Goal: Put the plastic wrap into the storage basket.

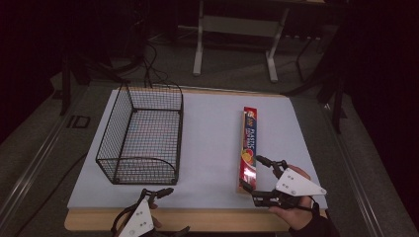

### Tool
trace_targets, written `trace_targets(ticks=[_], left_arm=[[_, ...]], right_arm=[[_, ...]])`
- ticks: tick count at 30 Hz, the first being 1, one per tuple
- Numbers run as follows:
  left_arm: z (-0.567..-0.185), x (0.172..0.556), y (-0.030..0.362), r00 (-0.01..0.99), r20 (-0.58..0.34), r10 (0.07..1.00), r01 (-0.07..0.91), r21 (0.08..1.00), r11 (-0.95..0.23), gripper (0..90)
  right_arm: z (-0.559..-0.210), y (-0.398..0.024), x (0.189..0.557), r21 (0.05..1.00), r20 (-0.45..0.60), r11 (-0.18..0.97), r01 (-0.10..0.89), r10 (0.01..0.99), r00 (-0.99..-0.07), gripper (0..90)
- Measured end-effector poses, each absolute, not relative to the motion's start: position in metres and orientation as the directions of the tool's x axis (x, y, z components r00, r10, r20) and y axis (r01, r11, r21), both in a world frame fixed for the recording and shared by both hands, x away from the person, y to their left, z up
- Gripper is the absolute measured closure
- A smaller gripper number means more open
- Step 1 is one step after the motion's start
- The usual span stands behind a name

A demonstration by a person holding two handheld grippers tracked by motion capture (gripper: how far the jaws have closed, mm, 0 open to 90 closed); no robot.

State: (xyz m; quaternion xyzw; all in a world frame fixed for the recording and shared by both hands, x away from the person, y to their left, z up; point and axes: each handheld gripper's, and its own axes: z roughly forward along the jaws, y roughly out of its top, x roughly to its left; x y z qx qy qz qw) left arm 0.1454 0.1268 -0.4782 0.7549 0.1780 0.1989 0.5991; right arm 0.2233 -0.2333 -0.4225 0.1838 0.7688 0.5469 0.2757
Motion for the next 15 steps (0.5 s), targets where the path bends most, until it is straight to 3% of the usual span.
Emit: trace_targets(ticks=[3,15], left_arm=[[-0.478,0.146,0.127,0.858,0.078,0.508,0.038,0.976,-0.214,0.1],[-0.479,0.145,0.125,0.864,0.085,0.495,0.032,0.974,-0.223,0.1]], right_arm=[[-0.415,-0.229,0.234,0.944,-0.212,0.331,-0.001,0.602,-0.770,13.5],[-0.407,-0.221,0.268,0.935,-0.188,0.346,0.072,0.658,-0.729,9.5]])
